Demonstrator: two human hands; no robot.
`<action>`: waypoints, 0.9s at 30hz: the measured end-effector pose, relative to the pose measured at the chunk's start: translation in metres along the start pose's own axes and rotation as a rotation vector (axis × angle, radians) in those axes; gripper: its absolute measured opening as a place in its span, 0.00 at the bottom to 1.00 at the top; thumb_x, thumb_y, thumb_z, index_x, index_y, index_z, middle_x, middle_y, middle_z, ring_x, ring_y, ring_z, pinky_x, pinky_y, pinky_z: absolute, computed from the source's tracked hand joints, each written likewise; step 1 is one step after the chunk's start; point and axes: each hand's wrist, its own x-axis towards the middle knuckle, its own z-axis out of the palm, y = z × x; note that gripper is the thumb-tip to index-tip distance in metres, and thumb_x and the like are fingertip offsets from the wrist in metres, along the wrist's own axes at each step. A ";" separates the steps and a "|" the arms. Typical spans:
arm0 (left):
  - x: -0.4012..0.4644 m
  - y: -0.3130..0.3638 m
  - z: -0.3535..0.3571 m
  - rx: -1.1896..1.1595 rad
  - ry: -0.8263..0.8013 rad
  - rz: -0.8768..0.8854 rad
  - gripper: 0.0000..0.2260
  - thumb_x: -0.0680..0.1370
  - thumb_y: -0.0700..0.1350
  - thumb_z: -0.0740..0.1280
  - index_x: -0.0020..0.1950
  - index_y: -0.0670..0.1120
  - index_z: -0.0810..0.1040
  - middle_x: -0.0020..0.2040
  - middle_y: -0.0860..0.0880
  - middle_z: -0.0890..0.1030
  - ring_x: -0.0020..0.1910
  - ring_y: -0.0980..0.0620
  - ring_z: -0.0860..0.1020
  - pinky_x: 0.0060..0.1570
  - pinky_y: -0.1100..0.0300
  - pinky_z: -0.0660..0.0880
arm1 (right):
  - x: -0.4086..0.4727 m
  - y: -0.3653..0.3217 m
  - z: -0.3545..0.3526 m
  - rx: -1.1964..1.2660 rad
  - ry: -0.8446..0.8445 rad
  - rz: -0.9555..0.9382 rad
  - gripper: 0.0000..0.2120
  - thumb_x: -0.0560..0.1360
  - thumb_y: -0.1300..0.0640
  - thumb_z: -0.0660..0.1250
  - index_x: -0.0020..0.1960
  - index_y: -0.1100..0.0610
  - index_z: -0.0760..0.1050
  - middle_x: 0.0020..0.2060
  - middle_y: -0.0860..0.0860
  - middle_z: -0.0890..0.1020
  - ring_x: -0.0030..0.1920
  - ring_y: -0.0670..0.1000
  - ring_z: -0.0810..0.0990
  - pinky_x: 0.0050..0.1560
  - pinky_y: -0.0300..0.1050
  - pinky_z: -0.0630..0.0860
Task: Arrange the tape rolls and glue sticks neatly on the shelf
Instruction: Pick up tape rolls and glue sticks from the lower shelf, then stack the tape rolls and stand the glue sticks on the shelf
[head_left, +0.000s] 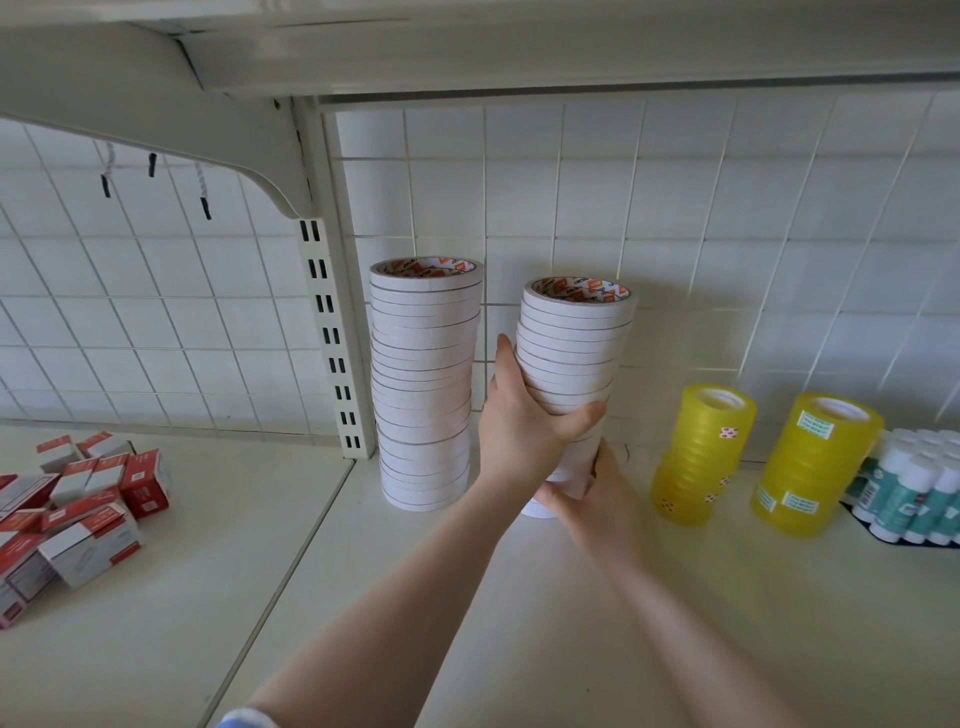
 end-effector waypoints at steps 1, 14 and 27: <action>-0.001 0.000 0.000 0.002 0.008 0.005 0.50 0.56 0.63 0.72 0.72 0.50 0.56 0.63 0.51 0.74 0.60 0.50 0.73 0.56 0.50 0.74 | 0.000 0.001 0.001 -0.001 0.002 0.003 0.36 0.59 0.38 0.69 0.64 0.46 0.66 0.52 0.40 0.79 0.49 0.44 0.78 0.39 0.36 0.71; 0.005 -0.008 -0.002 -0.173 -0.060 0.030 0.46 0.54 0.64 0.75 0.67 0.54 0.61 0.62 0.59 0.72 0.64 0.56 0.69 0.61 0.55 0.70 | 0.003 0.006 0.003 0.022 0.006 -0.032 0.39 0.57 0.37 0.70 0.65 0.48 0.67 0.54 0.40 0.79 0.54 0.43 0.78 0.45 0.38 0.73; 0.030 0.021 -0.016 -0.201 -0.064 0.082 0.56 0.60 0.59 0.77 0.77 0.55 0.44 0.66 0.54 0.70 0.68 0.56 0.66 0.67 0.57 0.64 | 0.003 0.007 0.004 -0.021 0.061 -0.014 0.35 0.61 0.43 0.75 0.64 0.51 0.68 0.54 0.44 0.79 0.54 0.48 0.78 0.51 0.45 0.74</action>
